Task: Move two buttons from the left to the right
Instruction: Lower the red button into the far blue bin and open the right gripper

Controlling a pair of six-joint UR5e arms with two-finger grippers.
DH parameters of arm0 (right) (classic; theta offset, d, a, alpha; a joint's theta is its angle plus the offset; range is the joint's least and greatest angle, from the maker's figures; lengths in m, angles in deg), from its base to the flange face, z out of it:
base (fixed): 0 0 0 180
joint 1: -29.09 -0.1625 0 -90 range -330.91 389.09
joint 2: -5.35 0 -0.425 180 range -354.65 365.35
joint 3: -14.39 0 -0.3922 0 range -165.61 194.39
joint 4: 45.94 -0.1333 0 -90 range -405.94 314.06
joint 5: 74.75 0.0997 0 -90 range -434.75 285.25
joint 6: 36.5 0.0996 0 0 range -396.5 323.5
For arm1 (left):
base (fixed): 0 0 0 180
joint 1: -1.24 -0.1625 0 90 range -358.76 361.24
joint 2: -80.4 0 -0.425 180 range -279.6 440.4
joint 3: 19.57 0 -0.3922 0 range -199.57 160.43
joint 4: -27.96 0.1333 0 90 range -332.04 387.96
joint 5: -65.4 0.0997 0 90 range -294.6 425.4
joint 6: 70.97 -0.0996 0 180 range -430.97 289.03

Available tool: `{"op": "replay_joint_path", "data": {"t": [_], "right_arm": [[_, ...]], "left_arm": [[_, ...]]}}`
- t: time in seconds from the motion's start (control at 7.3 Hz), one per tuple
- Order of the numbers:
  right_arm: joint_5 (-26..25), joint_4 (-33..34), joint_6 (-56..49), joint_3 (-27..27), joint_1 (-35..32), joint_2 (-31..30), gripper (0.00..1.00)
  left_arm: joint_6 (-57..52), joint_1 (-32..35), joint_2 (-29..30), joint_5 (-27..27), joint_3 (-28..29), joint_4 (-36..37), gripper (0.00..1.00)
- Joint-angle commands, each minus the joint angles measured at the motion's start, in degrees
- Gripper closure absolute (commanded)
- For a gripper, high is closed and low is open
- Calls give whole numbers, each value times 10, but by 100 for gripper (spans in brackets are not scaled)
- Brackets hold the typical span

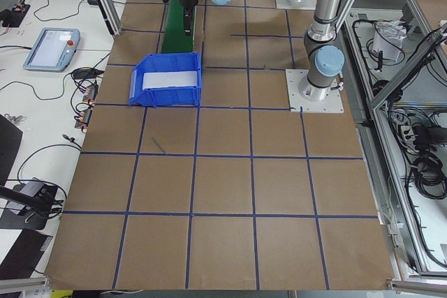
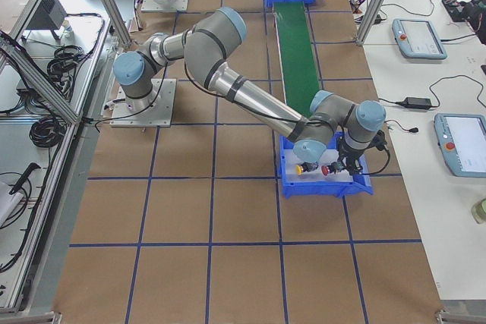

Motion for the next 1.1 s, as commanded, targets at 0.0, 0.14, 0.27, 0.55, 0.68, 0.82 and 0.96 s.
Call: {"op": "replay_joint_path", "data": {"t": [0.0, 0.14, 0.27, 0.55, 0.68, 0.82, 0.96], "right_arm": [[0, -1, 0, 0, 0, 1, 51], [-1, -2, 0, 0, 0, 1, 51], [0, -5, 0, 1, -1, -1, 51], [10, -33, -3, 3, 0, -36, 51], [10, -55, -4, 2, 0, -62, 51], [10, -81, -5, 2, 0, -82, 51], [10, -107, -6, 2, 1, -105, 51]], "left_arm": [[0, 0, 1, 0, 0, 0, 0], [0, 0, 5, 0, 0, 4, 0], [0, 0, 5, 0, 0, 6, 0], [0, 0, 6, -1, 0, 12, 0], [1, 0, 10, -1, 0, 12, 0], [1, 2, 12, -1, 0, 12, 0], [1, 4, 15, -1, 0, 12, 0]]}}
